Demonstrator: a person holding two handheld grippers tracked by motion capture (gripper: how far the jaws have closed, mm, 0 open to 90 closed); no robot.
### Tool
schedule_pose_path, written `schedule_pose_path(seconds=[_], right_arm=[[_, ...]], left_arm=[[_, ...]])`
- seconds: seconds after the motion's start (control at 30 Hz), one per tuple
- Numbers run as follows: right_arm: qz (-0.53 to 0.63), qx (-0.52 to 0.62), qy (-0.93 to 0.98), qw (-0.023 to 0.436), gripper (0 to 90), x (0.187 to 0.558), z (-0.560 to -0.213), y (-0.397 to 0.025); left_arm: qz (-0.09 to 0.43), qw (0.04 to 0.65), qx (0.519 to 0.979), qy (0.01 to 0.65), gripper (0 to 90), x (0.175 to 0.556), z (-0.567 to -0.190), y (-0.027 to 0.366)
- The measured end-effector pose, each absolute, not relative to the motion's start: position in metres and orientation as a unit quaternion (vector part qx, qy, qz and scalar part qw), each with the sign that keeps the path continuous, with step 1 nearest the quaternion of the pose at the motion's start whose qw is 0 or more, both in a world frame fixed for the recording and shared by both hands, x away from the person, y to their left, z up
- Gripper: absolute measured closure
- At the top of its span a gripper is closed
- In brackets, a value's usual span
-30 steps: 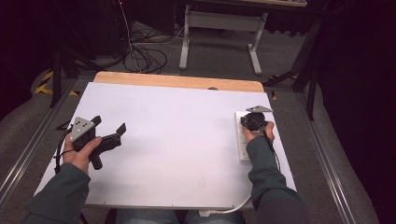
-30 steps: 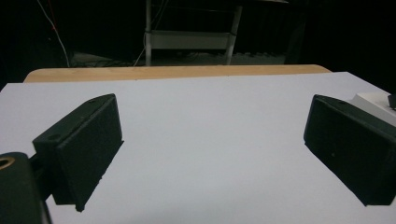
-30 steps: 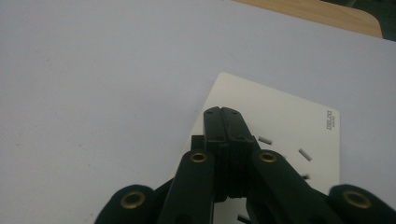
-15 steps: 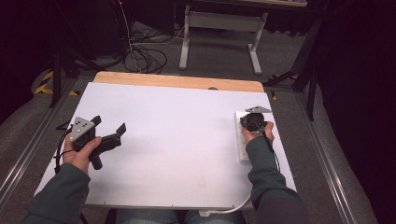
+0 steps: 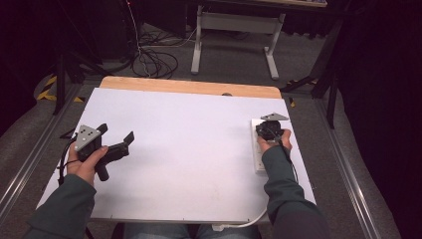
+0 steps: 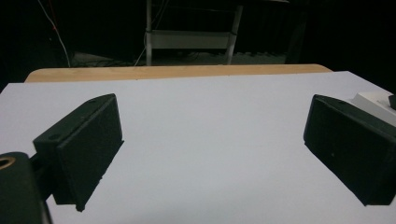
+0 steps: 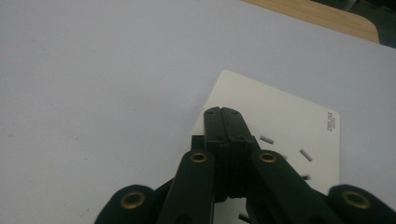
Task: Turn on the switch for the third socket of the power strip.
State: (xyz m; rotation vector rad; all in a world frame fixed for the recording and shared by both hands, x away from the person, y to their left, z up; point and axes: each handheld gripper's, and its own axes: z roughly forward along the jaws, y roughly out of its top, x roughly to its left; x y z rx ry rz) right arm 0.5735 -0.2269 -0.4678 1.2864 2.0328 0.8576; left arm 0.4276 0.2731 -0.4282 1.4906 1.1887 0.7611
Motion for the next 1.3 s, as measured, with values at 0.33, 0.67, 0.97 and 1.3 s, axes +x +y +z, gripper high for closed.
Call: schedule_pose_path(seconds=[0.33, 0.67, 0.97, 1.3], right_arm=[[0.355, 0.492, 0.739, 0.293, 90.0, 0.572, -0.458, -0.234], [0.371, 0.492, 0.734, 0.287, 90.0, 0.568, -0.453, -0.235], [0.375, 0.49, 0.732, 0.289, 90.0, 0.565, -0.451, -0.237], [0.381, 0.495, 0.724, 0.294, 90.0, 0.555, -0.446, -0.242]], left_arm=[[0.318, 0.518, 0.618, 0.498, 5.1, 0.426, -0.428, 0.275], [0.318, 0.517, 0.619, 0.498, 5.1, 0.426, -0.428, 0.275], [0.316, 0.518, 0.621, 0.496, 5.1, 0.428, -0.428, 0.273], [0.317, 0.52, 0.621, 0.493, 5.1, 0.425, -0.427, 0.273]])
